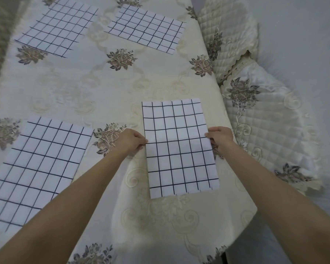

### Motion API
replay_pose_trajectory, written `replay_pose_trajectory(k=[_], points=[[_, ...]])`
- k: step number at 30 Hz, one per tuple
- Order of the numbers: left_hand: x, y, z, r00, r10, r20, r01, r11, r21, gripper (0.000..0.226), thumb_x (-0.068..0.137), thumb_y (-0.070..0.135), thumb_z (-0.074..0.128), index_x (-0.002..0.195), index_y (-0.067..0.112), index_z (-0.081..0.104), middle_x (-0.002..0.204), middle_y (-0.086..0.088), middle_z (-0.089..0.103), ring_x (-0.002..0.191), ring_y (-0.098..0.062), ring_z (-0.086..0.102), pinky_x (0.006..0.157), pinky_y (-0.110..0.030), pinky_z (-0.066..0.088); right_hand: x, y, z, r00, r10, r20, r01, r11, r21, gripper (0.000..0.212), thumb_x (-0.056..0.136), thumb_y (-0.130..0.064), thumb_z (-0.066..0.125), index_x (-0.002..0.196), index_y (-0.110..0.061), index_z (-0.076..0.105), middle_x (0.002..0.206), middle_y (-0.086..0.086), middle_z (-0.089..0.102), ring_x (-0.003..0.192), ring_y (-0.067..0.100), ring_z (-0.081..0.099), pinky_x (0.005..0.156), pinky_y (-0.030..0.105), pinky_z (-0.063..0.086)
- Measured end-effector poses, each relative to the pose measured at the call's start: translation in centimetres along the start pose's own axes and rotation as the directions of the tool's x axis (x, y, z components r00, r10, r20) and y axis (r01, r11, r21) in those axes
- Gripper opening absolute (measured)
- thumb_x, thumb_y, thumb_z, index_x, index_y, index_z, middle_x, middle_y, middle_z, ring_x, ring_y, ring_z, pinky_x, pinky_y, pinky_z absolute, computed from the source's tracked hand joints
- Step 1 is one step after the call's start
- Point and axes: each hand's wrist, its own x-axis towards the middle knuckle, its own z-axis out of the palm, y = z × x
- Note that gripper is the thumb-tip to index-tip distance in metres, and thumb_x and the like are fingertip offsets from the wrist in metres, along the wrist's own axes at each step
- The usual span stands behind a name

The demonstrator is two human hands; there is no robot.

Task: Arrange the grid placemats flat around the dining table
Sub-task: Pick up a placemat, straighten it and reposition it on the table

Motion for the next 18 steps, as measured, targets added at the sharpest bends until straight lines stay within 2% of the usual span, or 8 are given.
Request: replay_pose_trajectory(k=[2,11,14,17,18], points=[[-0.01,0.01,0.03,1.0,0.001,0.0,-0.001,1.0,0.007,0.014,0.076,0.017,0.08,0.069,0.006,0.074,0.058,-0.009,0.069,0.044,-0.011,0.057,0.057,-0.024,0.049,0.1,0.11,-0.04,1.0,0.001,0.005,-0.001,1.0,0.0,0.025,0.072,0.004,0.077,0.072,-0.017,0.063,0.073,0.01,0.064,0.074,0.025,0.059,0.08,0.04,0.055],[-0.08,-0.05,0.44,1.0,0.025,0.003,-0.025,1.0,0.004,0.015,0.076,0.015,0.08,0.065,0.008,0.072,0.069,-0.017,0.072,0.055,-0.02,0.06,0.071,-0.035,0.054,0.6,0.47,-0.21,1.0,0.01,0.004,-0.01,1.0,0.015,0.026,0.072,0.006,0.076,0.072,-0.016,0.062,0.07,0.008,0.063,0.075,0.025,0.06,0.08,0.041,0.055],[-0.1,0.0,0.65,1.0,0.021,0.008,-0.021,1.0,-0.002,0.015,0.077,0.015,0.079,0.068,0.006,0.072,0.067,-0.015,0.071,0.052,-0.018,0.059,0.071,-0.034,0.054,0.64,0.48,-0.37,1.0,-0.001,0.008,0.001,1.0,-0.003,0.024,0.073,0.005,0.076,0.074,-0.016,0.063,0.072,0.007,0.064,0.076,0.025,0.061,0.082,0.043,0.056],[-0.25,0.18,0.81,0.999,0.032,0.002,-0.032,0.999,0.029,0.017,0.079,0.019,0.077,0.072,0.004,0.073,0.064,-0.01,0.071,0.052,-0.016,0.059,0.069,-0.033,0.053,0.62,0.49,-0.66,1.0,-0.025,-0.003,0.025,0.999,-0.02,0.021,0.073,-0.001,0.077,0.074,-0.017,0.064,0.082,0.012,0.07,0.074,0.025,0.063,0.083,0.045,0.058],[-0.35,0.28,0.87,0.999,0.048,-0.017,-0.046,0.995,0.088,0.018,0.081,0.022,0.075,0.074,0.006,0.073,0.067,-0.007,0.071,0.057,-0.016,0.06,0.069,-0.033,0.052,0.43,0.43,-0.7,0.998,-0.053,-0.015,0.053,0.998,-0.038,0.018,0.074,-0.004,0.076,0.076,-0.017,0.065,0.089,0.013,0.071,0.076,0.025,0.064,0.082,0.043,0.057]])
